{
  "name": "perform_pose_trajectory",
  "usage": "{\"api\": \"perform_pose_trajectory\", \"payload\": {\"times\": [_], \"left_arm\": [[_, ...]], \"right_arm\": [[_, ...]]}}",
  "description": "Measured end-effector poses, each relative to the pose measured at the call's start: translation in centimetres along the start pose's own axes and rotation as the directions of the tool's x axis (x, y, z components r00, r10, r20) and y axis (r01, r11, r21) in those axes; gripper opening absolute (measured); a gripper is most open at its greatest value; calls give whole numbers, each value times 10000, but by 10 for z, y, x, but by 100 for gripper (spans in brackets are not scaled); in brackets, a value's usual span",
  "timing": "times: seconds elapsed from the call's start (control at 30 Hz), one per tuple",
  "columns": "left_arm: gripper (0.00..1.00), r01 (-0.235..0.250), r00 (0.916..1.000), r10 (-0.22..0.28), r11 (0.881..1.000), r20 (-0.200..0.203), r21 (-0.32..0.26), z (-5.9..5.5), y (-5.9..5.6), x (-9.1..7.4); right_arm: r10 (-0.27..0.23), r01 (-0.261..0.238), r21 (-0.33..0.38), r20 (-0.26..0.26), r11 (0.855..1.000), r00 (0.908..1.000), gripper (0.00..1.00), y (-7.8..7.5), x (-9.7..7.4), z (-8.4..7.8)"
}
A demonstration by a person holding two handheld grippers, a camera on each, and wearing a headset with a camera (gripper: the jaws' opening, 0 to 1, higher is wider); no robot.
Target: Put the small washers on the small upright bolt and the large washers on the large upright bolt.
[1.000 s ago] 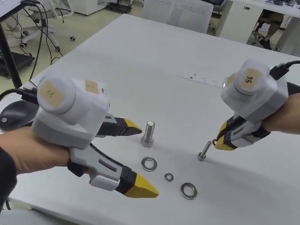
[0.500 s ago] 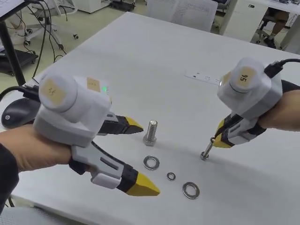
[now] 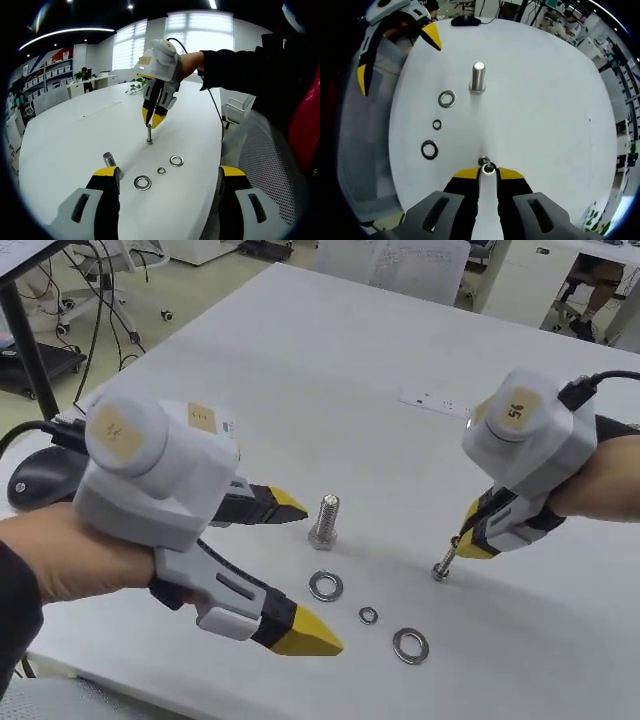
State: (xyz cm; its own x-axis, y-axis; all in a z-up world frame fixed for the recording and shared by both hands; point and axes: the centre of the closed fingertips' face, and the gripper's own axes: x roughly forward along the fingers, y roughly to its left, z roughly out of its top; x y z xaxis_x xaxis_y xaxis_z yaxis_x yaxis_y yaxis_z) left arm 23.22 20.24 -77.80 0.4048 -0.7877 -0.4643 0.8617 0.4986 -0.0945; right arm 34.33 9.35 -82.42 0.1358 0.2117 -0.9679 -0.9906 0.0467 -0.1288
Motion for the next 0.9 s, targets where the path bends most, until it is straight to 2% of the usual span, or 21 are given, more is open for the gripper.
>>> {"api": "perform_pose_trajectory", "payload": {"times": [0.37, 0.9], "left_arm": [[80, -5, 10000, 5, 10000, -17, -20, -1, -1, -2], [80, -15, 10000, 14, 10000, -74, -61, -2, 0, -2]], "right_arm": [[179, -178, 69, -82, 9998, 9998, 14, 4, 6, 0], [450, -442, 243, -332, 9987, 9984, 14, 7, 27, -6]]}}
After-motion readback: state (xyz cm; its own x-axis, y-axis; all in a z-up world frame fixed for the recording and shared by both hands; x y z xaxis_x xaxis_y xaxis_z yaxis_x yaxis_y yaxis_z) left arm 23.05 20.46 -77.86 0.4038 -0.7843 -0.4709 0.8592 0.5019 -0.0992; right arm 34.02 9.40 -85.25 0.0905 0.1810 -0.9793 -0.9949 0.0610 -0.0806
